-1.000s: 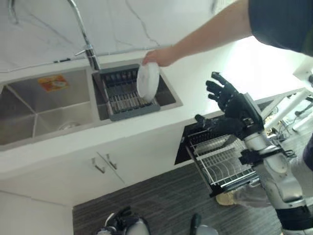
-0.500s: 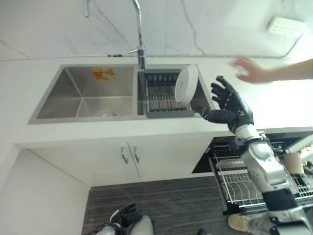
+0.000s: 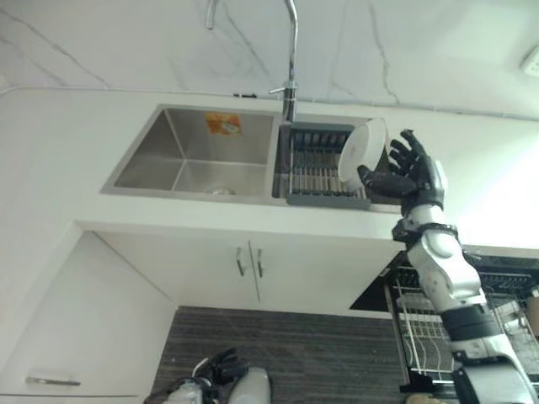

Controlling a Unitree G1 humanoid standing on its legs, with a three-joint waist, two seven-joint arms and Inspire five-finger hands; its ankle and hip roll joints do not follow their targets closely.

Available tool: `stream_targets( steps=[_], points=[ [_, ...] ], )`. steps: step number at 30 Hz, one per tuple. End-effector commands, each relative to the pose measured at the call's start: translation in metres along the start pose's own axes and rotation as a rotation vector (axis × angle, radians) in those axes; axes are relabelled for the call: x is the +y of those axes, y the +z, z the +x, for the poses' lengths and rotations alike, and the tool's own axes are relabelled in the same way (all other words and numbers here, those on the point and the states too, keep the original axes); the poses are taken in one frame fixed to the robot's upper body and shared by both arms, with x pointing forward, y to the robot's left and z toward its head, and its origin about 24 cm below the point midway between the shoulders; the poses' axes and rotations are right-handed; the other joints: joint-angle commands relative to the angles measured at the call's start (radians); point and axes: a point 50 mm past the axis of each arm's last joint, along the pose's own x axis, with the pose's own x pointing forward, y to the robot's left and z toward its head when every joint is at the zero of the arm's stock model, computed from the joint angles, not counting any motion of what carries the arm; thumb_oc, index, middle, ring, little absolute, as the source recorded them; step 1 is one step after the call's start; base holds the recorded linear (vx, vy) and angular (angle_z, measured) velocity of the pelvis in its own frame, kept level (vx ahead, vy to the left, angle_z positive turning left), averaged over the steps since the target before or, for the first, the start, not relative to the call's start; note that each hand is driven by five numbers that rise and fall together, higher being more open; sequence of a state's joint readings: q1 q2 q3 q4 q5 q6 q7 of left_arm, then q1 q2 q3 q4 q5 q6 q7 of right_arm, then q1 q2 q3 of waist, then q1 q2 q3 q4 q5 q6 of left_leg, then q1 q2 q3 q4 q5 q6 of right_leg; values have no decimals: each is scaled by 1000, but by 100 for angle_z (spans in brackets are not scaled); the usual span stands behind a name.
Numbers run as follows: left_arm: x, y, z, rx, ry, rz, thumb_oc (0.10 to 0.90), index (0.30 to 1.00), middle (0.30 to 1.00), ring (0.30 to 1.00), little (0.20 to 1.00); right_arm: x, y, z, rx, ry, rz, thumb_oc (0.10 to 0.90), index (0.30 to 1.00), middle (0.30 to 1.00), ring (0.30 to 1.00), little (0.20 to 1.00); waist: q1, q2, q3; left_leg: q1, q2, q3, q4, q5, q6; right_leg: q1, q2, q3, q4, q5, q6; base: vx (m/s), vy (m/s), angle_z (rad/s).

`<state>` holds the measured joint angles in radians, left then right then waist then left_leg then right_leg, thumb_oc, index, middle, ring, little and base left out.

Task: Place the dishes in the dishwasher.

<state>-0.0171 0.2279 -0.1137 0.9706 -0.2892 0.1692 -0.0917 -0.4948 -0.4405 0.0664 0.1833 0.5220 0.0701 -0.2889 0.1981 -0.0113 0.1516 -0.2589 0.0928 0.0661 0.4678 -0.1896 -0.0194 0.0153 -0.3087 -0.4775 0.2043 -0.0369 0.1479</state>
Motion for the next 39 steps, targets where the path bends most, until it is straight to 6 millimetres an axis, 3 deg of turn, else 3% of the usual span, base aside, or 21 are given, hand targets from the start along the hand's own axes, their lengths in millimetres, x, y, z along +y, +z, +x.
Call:
stream_targets(
  steps=[1, 9, 25, 39],
  points=[
    [13, -70, -13, 295, 42, 140, 800, 900, 900, 900, 900, -3, 70, 23, -285, -25, 46, 800, 900, 900, 900, 900, 33, -2, -32, 87, 78, 12, -168, 49, -93, 40, -33, 47, 96, -121, 63, 20, -23, 3],
    [10, -70, -11, 298, 40, 107, 800, 900, 900, 900, 900, -1, 83, 28, -329, -49, 22, 800, 900, 900, 900, 900, 30, -2, -40, 84, 83, 2, -168, 52, -98, 45, -25, 50, 96, -131, 58, 10, 3, 3],
    [16, -70, -11, 307, 49, 141, 800, 900, 900, 900, 900, -13, 73, 46, -204, -82, 77, 800, 900, 900, 900, 900, 46, -6, -47, 93, 84, -2, -168, 46, -107, 55, -26, 43, 96, -137, 60, 0, 0, 1],
    [17, -68, -11, 314, 53, 164, 800, 900, 900, 900, 900, -18, 77, 64, -130, -87, 100, 800, 900, 900, 900, 900, 66, -14, -47, 99, 73, -17, -168, 44, -107, 67, -29, 34, 96, -135, 63, 0, 0, 0]
  ],
)
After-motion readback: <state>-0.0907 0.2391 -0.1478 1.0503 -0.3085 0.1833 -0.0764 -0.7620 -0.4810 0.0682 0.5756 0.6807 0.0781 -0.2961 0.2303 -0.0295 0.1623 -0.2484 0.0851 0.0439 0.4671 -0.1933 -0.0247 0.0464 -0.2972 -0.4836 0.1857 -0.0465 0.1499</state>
